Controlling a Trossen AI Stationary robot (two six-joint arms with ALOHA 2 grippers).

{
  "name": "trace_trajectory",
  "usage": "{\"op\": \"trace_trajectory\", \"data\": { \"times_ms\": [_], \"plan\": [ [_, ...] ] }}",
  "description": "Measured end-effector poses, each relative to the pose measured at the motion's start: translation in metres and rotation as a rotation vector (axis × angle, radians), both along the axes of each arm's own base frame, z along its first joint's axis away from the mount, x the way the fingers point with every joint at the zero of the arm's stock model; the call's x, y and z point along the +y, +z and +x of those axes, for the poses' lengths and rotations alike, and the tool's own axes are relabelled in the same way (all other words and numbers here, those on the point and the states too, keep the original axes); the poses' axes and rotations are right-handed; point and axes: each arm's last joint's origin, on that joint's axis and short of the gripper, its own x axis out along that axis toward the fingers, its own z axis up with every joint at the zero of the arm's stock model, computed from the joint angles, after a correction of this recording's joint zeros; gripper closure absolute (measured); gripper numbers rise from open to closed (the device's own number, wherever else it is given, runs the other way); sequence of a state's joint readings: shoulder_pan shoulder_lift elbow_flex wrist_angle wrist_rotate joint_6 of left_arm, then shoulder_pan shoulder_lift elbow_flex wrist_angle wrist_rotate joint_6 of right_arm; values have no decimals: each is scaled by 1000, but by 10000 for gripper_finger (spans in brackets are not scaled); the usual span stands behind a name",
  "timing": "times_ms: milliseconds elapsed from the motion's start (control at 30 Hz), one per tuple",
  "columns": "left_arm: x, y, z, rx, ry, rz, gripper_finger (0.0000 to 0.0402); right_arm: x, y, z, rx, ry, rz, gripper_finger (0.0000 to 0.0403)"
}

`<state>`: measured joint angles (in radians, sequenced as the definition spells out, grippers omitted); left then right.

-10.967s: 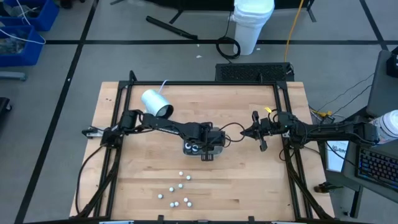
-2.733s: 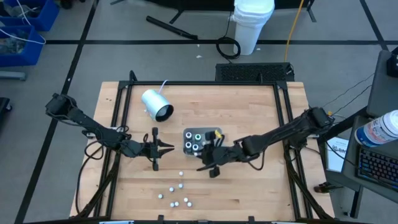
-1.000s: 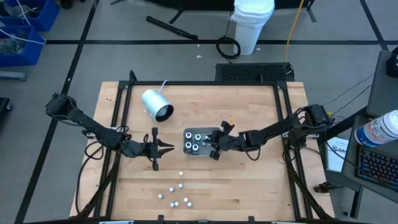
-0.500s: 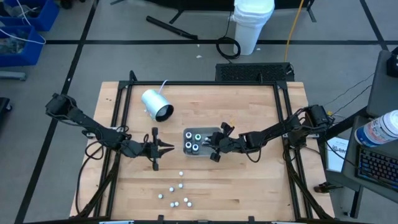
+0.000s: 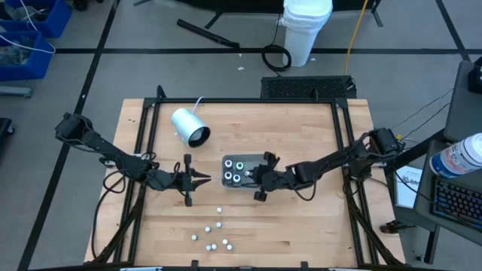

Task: Pick & Place food coloring
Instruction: Put the small violet food coloring bottle into the gray bin

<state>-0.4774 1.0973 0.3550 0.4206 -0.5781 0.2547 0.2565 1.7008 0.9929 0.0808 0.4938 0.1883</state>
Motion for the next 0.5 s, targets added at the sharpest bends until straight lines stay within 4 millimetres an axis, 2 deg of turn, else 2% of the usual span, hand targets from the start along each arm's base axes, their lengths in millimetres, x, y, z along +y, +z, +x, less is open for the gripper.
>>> {"op": "trace_trajectory", "data": {
  "times_ms": [167,500],
  "plan": [
    [0,0,0,0,0,-2,353,7,-3,-2,2,51,24,358],
    [0,0,0,1,0,0,353,1,-33,10,13,11,54,358]
  ]
}}
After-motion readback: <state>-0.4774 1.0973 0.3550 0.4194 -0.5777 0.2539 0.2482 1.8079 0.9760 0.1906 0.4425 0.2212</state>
